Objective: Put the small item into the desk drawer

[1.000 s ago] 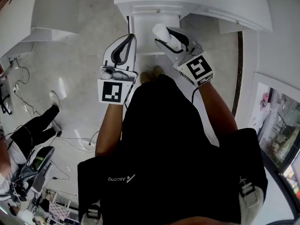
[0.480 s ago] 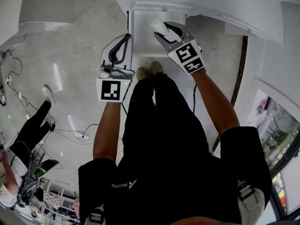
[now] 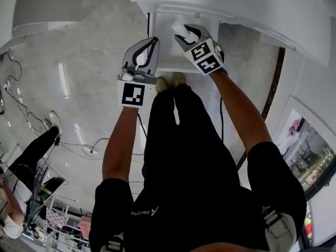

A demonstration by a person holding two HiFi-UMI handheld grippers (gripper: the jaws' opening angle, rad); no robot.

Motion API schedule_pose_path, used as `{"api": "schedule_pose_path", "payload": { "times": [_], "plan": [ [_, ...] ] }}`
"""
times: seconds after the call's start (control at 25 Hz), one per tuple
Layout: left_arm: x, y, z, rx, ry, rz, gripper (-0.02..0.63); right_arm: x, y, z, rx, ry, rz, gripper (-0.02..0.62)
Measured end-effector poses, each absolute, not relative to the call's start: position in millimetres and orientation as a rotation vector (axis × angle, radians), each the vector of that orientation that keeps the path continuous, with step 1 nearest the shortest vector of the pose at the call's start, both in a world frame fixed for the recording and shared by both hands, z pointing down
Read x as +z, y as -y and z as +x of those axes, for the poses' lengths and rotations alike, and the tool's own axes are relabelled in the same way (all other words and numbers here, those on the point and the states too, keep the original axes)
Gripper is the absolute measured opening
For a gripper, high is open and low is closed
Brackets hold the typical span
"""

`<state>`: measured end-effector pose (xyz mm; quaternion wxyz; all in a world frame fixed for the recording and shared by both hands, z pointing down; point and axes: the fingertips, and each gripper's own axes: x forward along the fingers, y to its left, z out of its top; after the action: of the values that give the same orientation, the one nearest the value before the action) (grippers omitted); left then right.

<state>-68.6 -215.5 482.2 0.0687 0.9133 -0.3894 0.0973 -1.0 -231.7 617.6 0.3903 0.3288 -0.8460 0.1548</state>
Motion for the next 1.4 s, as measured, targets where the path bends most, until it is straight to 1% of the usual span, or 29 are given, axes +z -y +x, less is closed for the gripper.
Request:
{"api": "schedule_pose_path", "payload": {
  "times": [0.44, 0.68, 1.04, 1.4],
  "plan": [
    [567.4, 242.5, -62.9, 0.408, 1.088, 2.739, -0.002, 724.4, 258.1, -0.4, 0.498, 2.022, 0.802, 0.183],
    [599.8, 249.9, -58.6, 0.430, 1.045, 2.747, -0.002, 774.2, 269.5, 1.7, 0.572, 1.972, 0.823, 0.181],
    [650.9, 256.0, -62.4, 0.486, 1.021, 2.732, -0.002, 851.1, 287.0, 9.2, 0.533, 1.905, 0.780, 0.182],
    [673.3, 252.3, -76.2, 0.492, 1.031, 2.714, -0.002, 890.7, 294.9, 2.5, 0.495, 1.880, 0.751, 0.183]
  ]
}}
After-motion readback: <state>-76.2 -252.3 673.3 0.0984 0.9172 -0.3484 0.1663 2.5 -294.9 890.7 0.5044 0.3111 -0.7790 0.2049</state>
